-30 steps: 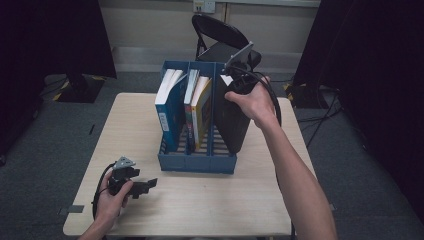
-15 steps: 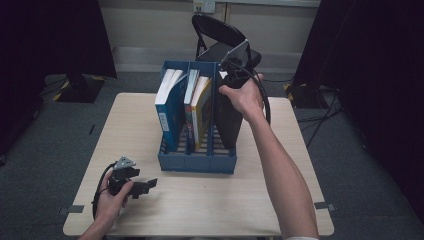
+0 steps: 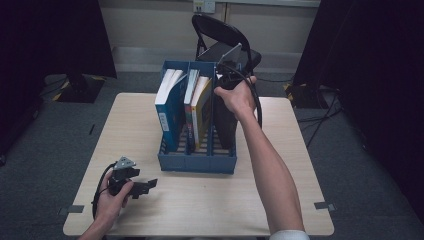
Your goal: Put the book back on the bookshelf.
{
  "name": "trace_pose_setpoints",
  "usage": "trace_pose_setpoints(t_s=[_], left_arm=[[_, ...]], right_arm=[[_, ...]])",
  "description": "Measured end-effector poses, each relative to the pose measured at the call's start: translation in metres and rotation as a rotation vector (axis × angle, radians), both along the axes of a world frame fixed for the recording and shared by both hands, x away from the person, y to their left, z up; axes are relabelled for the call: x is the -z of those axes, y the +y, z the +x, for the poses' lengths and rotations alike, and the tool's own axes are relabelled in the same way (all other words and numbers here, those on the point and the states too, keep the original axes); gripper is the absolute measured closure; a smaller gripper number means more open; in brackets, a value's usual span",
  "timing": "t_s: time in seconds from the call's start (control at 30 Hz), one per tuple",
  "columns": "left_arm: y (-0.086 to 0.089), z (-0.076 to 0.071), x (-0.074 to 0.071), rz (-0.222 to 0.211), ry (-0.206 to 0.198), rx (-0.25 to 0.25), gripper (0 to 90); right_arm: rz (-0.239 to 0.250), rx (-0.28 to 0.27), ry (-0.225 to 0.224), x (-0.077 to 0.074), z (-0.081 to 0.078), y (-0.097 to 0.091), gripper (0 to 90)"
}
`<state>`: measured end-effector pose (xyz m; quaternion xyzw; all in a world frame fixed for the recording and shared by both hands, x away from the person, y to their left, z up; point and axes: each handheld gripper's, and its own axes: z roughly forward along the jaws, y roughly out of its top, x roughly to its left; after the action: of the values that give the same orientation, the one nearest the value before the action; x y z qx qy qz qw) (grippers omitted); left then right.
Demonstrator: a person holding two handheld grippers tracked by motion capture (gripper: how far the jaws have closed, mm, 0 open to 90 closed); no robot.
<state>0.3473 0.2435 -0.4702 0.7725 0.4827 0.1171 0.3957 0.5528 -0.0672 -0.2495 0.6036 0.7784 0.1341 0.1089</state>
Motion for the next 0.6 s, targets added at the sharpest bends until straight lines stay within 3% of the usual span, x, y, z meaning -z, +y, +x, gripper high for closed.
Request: trace_pose_setpoints(t_s=[0.4, 0.6], left_arm=[[-0.001, 0.001, 0.001, 0.002, 0.0, -0.007, 15.9], [-0.001, 0.001, 0.001, 0.004, 0.0, 0.003, 15.9]], right_arm=[[0.011, 0.028, -0.018, 0.025, 0.003, 0.001, 53.7], [0.006, 0.039, -0.007, 0.04, 0.004, 0.003, 53.6]])
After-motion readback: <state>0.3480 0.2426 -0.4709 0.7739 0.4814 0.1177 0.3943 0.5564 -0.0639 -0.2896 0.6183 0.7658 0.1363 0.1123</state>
